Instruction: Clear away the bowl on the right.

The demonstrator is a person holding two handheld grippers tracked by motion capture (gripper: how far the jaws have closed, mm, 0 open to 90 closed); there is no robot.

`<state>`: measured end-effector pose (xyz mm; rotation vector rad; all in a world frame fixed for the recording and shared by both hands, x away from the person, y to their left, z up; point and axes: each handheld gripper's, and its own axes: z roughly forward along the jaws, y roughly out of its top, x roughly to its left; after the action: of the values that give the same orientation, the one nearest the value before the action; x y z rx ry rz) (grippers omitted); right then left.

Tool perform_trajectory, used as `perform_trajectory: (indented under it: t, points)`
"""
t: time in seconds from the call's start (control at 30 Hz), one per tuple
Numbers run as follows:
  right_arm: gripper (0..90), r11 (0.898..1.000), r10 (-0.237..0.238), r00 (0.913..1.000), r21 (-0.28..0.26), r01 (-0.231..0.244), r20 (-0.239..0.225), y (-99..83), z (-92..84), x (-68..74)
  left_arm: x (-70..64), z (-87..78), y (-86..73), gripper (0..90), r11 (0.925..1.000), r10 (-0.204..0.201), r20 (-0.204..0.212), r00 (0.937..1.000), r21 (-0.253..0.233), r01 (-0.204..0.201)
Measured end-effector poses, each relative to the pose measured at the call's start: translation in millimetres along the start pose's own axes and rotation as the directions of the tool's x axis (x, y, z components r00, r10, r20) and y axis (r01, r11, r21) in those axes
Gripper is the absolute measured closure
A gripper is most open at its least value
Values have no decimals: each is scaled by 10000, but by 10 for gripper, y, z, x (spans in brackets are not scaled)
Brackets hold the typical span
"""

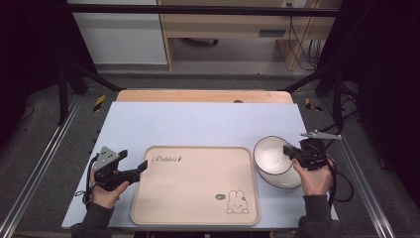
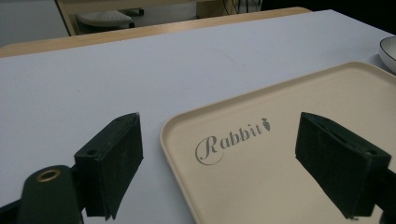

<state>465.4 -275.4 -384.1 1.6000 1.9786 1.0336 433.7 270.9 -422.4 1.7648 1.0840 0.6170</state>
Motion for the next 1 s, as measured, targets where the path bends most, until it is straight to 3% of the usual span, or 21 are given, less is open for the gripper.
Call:
perform_trajectory:
  t: [0.33, 0.57, 1.0]
  points:
    - [822, 9993, -327, 9984, -212, 318, -468, 48, -62, 157, -24, 4, 2, 141, 9999, 134, 133, 9998, 77, -135]
    - [822, 9977, -636, 9922, -294, 608, -1069, 94, -92, 369, -37, -6, 6, 140, 9998, 182, 166, 9997, 73, -183]
    - [823, 9959, -903, 9816, -238, 875, -1680, 138, 6, 582, -43, -9, 10, 140, 9998, 185, 143, 9997, 61, -186]
